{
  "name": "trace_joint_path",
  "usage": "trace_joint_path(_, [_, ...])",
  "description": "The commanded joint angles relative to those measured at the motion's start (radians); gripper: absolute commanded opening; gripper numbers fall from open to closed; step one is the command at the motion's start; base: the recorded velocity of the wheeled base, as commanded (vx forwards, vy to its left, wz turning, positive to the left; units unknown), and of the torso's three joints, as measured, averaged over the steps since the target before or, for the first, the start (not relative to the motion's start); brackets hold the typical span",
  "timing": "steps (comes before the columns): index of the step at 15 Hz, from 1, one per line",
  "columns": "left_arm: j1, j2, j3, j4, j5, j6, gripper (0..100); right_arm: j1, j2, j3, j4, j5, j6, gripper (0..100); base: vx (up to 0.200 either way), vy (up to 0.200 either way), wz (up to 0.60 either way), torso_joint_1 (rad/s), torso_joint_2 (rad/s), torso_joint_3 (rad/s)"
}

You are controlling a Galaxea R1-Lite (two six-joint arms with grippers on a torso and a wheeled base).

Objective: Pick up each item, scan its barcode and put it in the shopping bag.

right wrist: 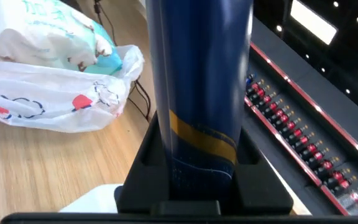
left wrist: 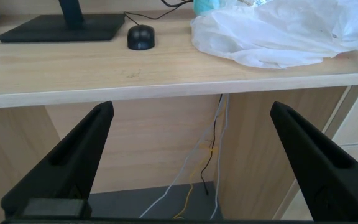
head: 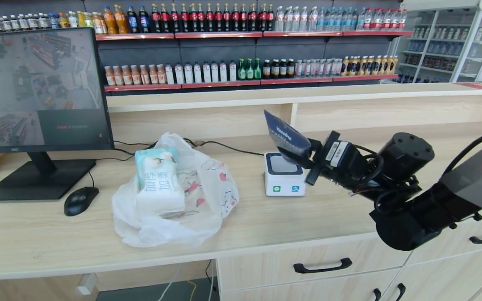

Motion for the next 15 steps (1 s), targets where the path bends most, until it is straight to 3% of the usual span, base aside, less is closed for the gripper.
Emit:
trace_joint_path(1, [0.000, 0.000, 0.000, 0.000, 0.000, -0.001, 100, 0.022, -0.156, 0.121, -0.001, -0.111, 0.066, 0, 0.000, 0.000, 0.00, 0.000, 0.00, 0.000])
trace_joint_path(4, [0.000, 0.000, 0.000, 0.001, 0.000, -0.012, 100, 0.067, -0.224, 0.156, -0.001, -0.248, 0.226, 0, 0.000, 0.000, 0.00, 0.000, 0.00, 0.000])
trace_joint_path(6, [0.000, 0.000, 0.000, 0.001, 0.000, -0.012, 100, 0.064, -0.267, 0.168, -0.001, -0.467, 0.444, 0, 0.000, 0.000, 0.00, 0.000, 0.00, 0.000])
trace_joint_path(7, [0.000, 0.000, 0.000, 0.001, 0.000, -0.006, 100, 0.053, -0.271, 0.188, -0.001, -0.521, 0.505, 0, -0.200, 0.000, 0.00, -0.002, 0.00, 0.007])
trace_joint_path(10, [0.000, 0.000, 0.000, 0.001, 0.000, -0.006, 100, 0.045, -0.288, 0.254, -0.001, -0.542, 0.614, 0, -0.200, 0.000, 0.00, 0.010, 0.00, 0.002])
trace_joint_path(13, [0.000, 0.000, 0.000, 0.001, 0.000, -0.009, 100, 0.045, -0.277, 0.241, -0.001, -0.568, 0.629, 0, 0.000, 0.000, 0.00, 0.000, 0.00, 0.000])
trace_joint_path(15, [0.000, 0.000, 0.000, 0.001, 0.000, -0.010, 100, 0.047, -0.265, 0.237, -0.001, -0.568, 0.640, 0, 0.000, 0.200, 0.00, 0.010, -0.01, 0.005])
